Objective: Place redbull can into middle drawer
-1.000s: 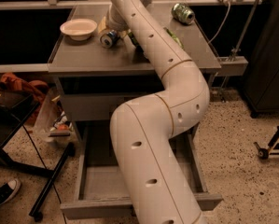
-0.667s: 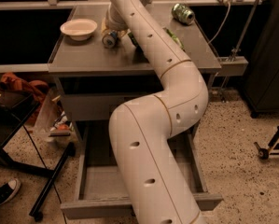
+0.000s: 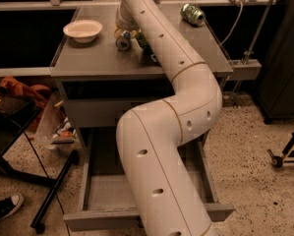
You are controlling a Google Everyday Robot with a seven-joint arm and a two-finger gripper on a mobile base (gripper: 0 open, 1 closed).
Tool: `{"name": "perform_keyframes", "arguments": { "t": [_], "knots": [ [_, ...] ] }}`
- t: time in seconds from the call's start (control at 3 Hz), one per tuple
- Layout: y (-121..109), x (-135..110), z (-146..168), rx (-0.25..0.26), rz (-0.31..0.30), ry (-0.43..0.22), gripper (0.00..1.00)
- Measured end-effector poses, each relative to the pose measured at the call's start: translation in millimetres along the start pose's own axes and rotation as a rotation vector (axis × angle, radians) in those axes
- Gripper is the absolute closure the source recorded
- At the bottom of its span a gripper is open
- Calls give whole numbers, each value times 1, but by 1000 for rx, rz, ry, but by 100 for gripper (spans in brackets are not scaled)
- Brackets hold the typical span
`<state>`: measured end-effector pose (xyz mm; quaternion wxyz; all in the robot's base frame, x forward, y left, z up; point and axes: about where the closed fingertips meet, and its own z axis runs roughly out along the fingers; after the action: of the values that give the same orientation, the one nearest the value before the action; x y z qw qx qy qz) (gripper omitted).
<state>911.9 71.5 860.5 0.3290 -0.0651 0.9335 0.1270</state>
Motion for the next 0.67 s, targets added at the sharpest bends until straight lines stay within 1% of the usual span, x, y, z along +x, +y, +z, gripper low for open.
{"name": "perform_keyframes", "arguments": {
  "t": [0.33,0.67],
  "knots": [
    [-6,-6,-23,-13,11,-10,100],
    [-7,-17,-47,-83,21,-41,100]
  ]
}}
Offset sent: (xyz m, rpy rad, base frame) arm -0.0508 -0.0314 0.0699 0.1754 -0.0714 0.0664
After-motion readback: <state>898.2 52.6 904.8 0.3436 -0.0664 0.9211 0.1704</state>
